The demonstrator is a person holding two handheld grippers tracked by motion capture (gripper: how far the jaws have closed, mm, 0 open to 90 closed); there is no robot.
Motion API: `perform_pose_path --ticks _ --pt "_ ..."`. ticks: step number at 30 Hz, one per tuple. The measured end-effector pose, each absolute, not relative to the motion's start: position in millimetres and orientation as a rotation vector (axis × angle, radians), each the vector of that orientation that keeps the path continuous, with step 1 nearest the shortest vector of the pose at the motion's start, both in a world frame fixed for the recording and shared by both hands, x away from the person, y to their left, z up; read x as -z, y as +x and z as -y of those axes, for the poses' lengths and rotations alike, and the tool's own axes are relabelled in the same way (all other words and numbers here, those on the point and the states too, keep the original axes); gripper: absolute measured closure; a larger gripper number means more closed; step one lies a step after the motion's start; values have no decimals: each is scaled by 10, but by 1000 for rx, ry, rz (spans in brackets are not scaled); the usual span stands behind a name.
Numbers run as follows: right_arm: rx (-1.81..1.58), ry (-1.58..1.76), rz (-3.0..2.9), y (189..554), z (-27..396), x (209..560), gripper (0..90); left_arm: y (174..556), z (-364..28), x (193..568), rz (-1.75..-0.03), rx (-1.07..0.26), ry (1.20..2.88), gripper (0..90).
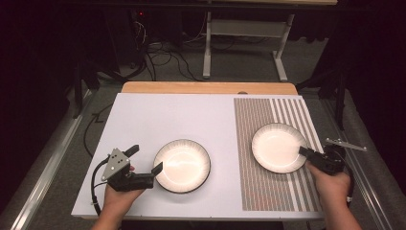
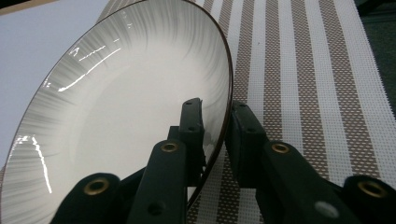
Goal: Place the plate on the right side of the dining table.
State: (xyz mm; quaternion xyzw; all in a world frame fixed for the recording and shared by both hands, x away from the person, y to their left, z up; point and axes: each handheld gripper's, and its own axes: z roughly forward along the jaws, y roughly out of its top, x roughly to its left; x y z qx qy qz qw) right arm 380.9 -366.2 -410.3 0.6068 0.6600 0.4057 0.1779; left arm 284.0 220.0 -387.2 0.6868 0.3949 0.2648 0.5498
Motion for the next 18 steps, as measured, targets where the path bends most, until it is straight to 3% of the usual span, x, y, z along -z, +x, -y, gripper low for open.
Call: perform_pose_path --ticks 13,18 --pt "-1079 1752 -1849 3885 3680 4189 793 2854 -2168 3883 -951 -646 1660 0" --pt "-1034 1627 -1843 3831 3632 4117 663 2857 -2159 3891 -951 -647 1675 0"
